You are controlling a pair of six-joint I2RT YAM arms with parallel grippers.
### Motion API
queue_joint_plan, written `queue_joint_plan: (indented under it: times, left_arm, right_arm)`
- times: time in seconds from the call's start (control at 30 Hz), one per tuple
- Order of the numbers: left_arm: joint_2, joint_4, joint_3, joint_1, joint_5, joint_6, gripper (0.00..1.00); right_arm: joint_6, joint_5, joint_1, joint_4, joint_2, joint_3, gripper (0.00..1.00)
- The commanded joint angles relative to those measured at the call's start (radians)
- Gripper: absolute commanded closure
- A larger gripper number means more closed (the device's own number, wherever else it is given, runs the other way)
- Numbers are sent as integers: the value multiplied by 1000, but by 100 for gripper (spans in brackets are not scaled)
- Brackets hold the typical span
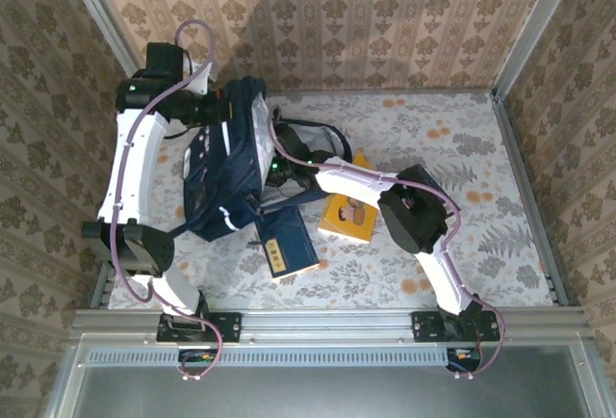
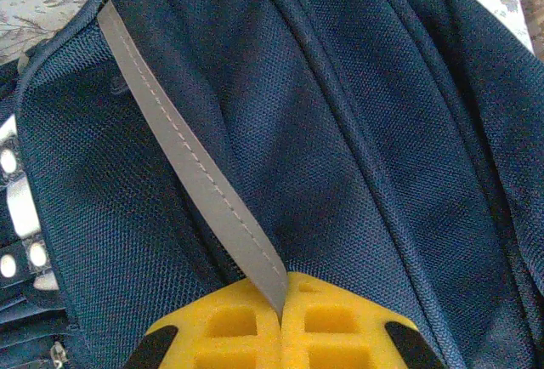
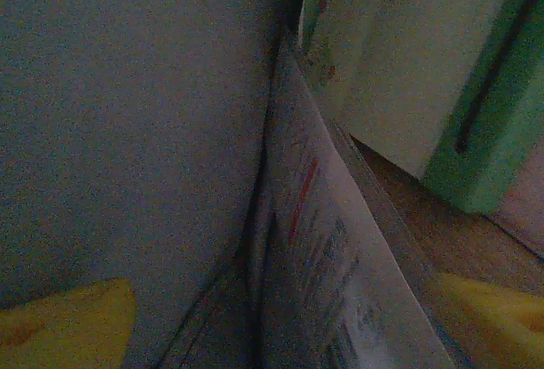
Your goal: Pack the student bag
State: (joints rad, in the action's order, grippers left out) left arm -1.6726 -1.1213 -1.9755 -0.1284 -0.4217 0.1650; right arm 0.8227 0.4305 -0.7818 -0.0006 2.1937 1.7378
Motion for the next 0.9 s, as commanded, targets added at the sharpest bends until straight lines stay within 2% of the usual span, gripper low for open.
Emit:
queue_joint_plan:
  times: [0.0, 0.17, 0.4, 0.57, 0.67, 0.87]
  left_arm:
    - [53, 117, -6, 19, 25, 5, 100]
    - [53, 123, 35, 55, 82, 26, 100]
    - [10, 153, 51, 111, 67, 98, 100]
    - [10, 218, 131, 121, 97, 121, 100]
    - [14, 269, 203, 121, 78, 137, 94]
    - [17, 418, 360, 113, -36, 198, 84]
  right_arm:
    - [-21, -23, 23, 39, -131, -51, 9]
    - [31, -32, 75, 152, -236, -181, 7]
    - [0, -78, 129, 120, -375, -299, 9]
    - [-65, -216, 140, 15, -524, -408, 12]
    - [-87, -305, 141, -33, -616, -505, 14]
    - [-116, -356, 142, -82, -757, -703, 16]
